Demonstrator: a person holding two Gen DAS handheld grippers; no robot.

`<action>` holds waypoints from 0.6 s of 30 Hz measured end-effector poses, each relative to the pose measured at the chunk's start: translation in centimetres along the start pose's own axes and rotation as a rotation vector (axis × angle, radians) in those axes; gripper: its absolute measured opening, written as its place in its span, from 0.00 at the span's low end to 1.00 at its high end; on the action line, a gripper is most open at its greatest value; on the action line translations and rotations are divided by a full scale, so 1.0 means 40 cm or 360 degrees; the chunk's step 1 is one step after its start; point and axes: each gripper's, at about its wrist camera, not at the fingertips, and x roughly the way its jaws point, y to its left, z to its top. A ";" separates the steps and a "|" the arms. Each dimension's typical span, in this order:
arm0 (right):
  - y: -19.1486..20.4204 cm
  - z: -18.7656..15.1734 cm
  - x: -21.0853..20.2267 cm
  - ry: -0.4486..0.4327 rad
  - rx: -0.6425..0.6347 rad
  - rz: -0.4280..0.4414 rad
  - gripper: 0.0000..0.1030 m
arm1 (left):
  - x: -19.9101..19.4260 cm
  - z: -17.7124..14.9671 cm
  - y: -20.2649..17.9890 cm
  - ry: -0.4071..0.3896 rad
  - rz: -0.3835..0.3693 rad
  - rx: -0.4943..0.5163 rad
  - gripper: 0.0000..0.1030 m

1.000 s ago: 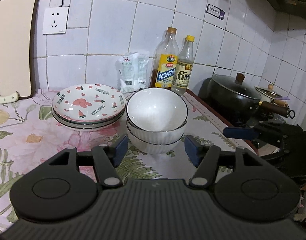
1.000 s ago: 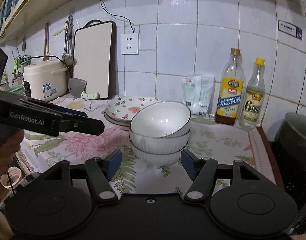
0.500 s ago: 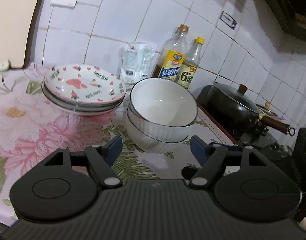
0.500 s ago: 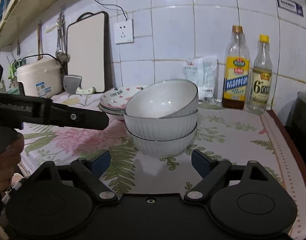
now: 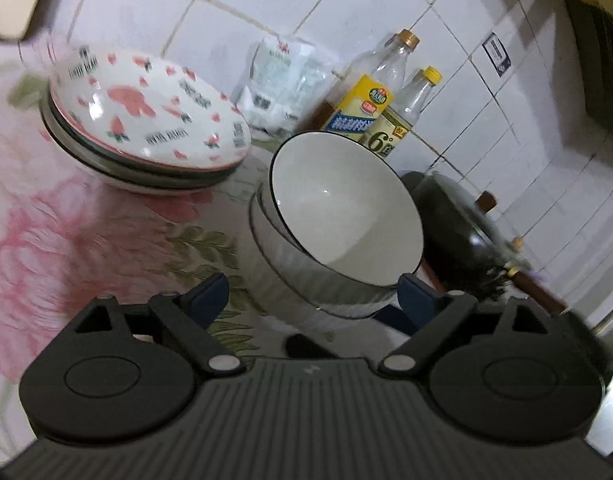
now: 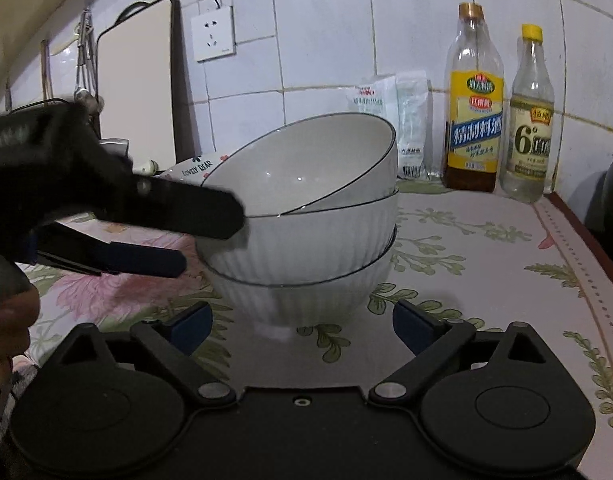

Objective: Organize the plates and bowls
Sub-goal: 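Lift and carry the bowl stack with the left gripper toward the plate stack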

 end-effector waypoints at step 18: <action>-0.002 0.033 0.074 0.0038 0.0088 0.0053 1.00 | 0.071 0.054 0.079 0.0001 0.0064 -0.0282 0.79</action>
